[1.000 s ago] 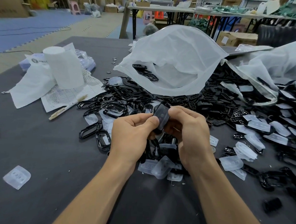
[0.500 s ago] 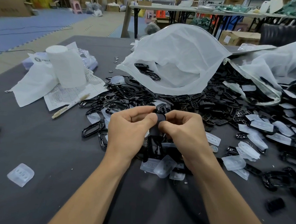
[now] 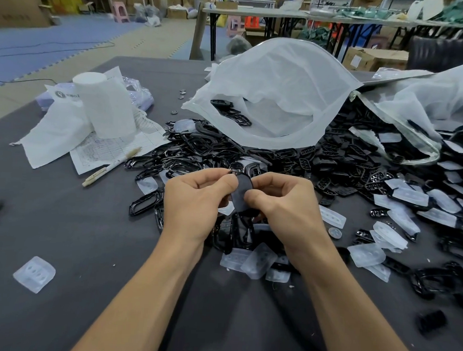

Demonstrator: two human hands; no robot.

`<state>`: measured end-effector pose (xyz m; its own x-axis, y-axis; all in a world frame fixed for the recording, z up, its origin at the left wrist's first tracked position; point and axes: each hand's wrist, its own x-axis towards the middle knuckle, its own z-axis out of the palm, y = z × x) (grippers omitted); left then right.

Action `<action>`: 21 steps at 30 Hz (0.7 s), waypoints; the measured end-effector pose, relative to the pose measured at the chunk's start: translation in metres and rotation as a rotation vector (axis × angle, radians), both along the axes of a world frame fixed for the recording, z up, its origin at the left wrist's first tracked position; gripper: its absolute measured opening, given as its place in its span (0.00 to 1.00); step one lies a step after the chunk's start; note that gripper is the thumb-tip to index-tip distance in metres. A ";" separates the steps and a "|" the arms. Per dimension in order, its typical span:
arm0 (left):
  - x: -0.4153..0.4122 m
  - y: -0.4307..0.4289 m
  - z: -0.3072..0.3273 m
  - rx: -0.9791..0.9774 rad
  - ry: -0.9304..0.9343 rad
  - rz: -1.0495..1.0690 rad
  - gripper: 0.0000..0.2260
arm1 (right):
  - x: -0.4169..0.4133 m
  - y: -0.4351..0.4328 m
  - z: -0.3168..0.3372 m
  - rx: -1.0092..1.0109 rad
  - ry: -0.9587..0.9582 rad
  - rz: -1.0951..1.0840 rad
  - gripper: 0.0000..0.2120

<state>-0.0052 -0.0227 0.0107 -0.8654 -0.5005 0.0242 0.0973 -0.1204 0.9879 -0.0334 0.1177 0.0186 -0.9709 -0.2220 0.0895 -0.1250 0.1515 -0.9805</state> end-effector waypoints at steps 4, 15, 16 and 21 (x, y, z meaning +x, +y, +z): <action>0.003 -0.002 0.006 0.034 -0.008 -0.118 0.10 | -0.004 0.001 -0.002 0.004 0.039 -0.070 0.07; 0.005 -0.006 0.004 -0.202 0.002 -0.115 0.07 | -0.003 0.001 -0.004 0.006 0.093 -0.090 0.07; 0.005 -0.006 0.003 -0.200 -0.004 -0.105 0.07 | -0.004 0.002 -0.004 -0.017 0.084 -0.094 0.07; 0.003 -0.005 0.002 -0.125 -0.027 -0.072 0.05 | -0.004 0.001 -0.004 -0.079 0.024 -0.063 0.07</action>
